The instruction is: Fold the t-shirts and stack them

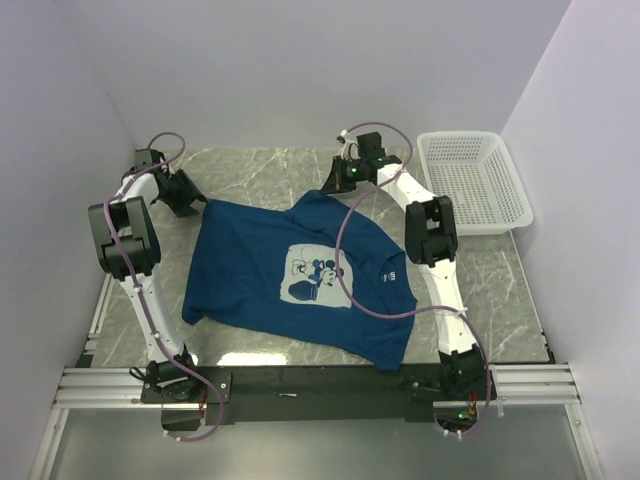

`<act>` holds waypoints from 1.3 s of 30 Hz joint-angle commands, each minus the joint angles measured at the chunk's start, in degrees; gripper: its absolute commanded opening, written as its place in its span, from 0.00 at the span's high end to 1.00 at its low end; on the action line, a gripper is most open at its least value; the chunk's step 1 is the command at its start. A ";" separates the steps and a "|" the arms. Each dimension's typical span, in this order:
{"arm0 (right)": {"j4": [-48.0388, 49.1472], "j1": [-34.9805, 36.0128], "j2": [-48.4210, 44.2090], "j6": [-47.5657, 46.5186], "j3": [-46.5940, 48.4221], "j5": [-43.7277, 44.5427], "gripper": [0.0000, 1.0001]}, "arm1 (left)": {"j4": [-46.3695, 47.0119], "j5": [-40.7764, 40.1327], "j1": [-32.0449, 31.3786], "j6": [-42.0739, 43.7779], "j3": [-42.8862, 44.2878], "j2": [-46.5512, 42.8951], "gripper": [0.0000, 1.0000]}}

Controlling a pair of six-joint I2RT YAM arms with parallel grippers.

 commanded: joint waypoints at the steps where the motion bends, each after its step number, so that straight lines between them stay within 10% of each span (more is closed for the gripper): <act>1: 5.13 -1.22 -9.13 -2.64 -1.91 -4.29 1.00 | -1.75 -2.18 -0.51 1.74 3.31 2.52 0.44; 14: 4.43 -1.04 -13.09 -2.98 -6.84 -5.79 1.00 | -10.26 -2.79 -4.29 7.80 12.62 11.23 0.58; 21: 2.50 -1.22 -15.54 -4.22 -7.19 -5.18 1.00 | -11.51 -5.25 -5.96 9.38 11.49 10.70 0.99; 24: -0.04 -1.30 -17.47 -5.97 -6.84 -4.74 1.00 | -10.54 -5.26 -5.96 9.30 10.78 8.86 1.00; 39: -15.35 -1.66 -52.86 -28.21 -2.45 10.98 1.00 | 24.07 -5.77 -5.96 -12.13 -16.53 -52.90 1.00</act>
